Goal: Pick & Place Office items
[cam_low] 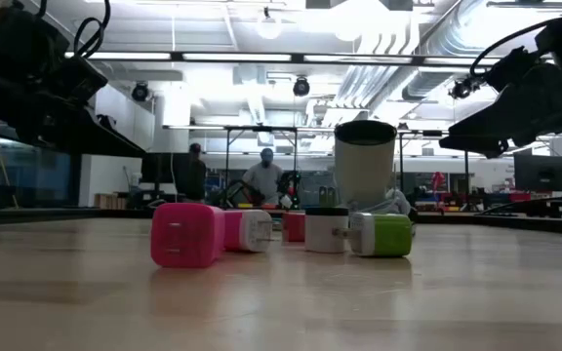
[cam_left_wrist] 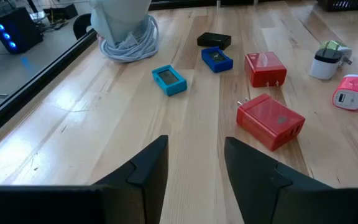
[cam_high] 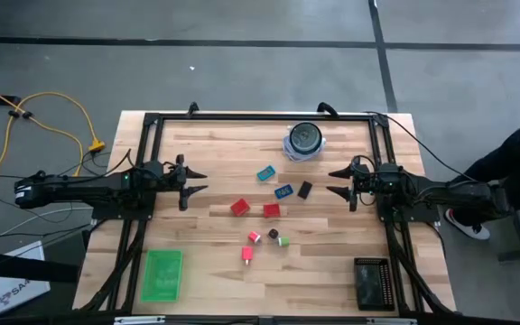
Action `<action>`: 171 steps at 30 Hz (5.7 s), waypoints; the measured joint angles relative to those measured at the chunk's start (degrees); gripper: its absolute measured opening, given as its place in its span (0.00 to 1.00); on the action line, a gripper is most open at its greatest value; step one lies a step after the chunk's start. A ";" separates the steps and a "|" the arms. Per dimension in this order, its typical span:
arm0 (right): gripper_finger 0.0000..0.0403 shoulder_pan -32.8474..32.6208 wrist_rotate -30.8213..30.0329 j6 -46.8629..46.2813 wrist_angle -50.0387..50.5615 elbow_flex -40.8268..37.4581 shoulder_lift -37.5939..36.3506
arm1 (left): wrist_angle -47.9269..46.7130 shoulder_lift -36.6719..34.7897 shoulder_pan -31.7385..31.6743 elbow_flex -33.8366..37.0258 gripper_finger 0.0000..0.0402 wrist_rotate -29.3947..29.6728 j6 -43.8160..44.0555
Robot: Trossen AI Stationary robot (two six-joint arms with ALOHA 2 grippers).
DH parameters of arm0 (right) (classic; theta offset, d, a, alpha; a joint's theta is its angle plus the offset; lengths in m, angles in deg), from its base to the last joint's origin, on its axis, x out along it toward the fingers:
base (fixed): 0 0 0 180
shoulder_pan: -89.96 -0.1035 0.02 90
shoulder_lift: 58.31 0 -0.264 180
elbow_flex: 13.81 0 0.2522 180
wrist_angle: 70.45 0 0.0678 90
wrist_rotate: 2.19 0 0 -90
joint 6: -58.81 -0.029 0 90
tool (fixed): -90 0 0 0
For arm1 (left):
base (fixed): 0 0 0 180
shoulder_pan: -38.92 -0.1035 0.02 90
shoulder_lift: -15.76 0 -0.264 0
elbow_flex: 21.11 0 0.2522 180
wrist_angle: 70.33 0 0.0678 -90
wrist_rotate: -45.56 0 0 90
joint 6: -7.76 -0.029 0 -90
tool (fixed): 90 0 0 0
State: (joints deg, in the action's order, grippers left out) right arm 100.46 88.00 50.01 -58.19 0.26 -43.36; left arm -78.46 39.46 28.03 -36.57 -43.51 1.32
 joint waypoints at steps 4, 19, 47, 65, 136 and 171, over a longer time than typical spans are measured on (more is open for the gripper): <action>0.57 0.00 0.00 0.00 0.00 0.00 0.01 | -0.02 0.02 0.00 -0.02 0.37 0.00 0.00; 0.57 0.00 0.00 0.00 0.00 0.00 0.00 | -0.02 0.00 -0.02 -0.02 0.37 0.00 0.00; 0.57 0.00 0.00 0.00 0.00 -0.01 0.00 | 0.00 0.02 0.00 0.00 0.37 0.00 0.00; 0.57 0.00 0.00 0.00 0.00 -0.02 0.01 | 4.02 0.02 0.00 0.00 0.37 0.85 -1.29; 0.57 0.00 0.00 0.00 0.00 -0.02 -0.01 | -19.09 66.89 4.13 -61.53 0.37 21.83 24.11; 0.57 0.00 0.00 0.00 -0.09 -0.02 -0.01 | -43.89 84.12 0.24 -82.68 0.37 8.07 30.48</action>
State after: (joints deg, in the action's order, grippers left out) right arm 100.46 88.00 50.01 -58.28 0.24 -43.37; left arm -122.35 123.59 28.27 -119.25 -35.45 31.81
